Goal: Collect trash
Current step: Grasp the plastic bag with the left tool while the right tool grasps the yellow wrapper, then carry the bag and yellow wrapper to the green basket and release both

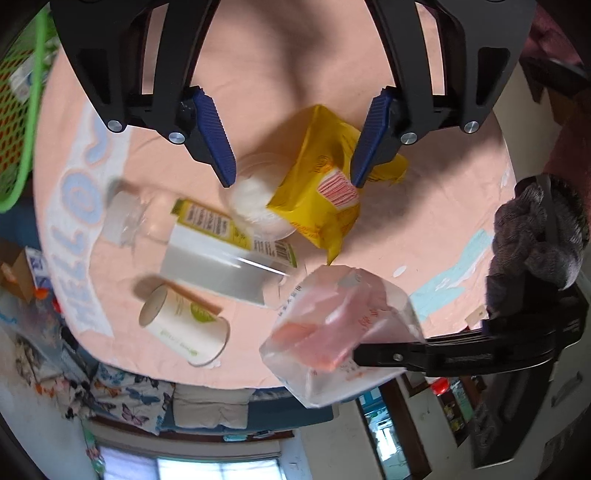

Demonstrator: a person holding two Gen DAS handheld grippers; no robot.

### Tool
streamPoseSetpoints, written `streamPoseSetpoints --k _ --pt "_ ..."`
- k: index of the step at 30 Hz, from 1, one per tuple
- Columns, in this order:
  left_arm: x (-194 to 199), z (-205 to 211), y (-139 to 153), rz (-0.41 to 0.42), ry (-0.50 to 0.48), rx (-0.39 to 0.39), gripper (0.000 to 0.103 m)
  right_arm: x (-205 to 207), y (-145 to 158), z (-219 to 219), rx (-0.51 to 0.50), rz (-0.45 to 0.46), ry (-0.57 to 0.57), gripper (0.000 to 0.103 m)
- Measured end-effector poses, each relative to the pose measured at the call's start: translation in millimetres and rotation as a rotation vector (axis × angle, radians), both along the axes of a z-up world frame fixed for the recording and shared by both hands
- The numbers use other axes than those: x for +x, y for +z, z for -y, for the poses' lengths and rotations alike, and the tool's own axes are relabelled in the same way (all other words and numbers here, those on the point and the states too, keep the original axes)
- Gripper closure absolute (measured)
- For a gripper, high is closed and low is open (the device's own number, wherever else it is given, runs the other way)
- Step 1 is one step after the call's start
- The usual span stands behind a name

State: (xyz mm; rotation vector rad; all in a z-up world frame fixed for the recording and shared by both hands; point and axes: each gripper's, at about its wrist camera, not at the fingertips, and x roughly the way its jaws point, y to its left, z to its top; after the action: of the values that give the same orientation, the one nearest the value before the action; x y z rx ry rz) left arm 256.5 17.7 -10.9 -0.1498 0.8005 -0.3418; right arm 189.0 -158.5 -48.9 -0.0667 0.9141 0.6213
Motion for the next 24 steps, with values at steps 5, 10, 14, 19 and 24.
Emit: streamPoseSetpoints --k 5,10,14,19,24 --pt "-7 -5 6 0.008 -0.003 -0.037 0.094 0 -9 -1 0.066 -0.049 -0.044 0.052" --pt "-14 -4 9 0.015 -0.017 -0.041 0.094 -7 -10 -2 0.114 -0.062 -0.045 0.068" --pt "-18 -2 14 0.024 -0.027 -0.047 0.094 -14 -6 2 0.132 -0.046 -0.055 0.074" --pt "-25 8 25 0.050 -0.058 -0.053 0.094 -25 6 17 0.162 -0.017 -0.084 0.076" --pt "-31 29 38 0.077 -0.105 -0.068 0.094 -42 23 48 0.186 0.018 -0.137 0.076"
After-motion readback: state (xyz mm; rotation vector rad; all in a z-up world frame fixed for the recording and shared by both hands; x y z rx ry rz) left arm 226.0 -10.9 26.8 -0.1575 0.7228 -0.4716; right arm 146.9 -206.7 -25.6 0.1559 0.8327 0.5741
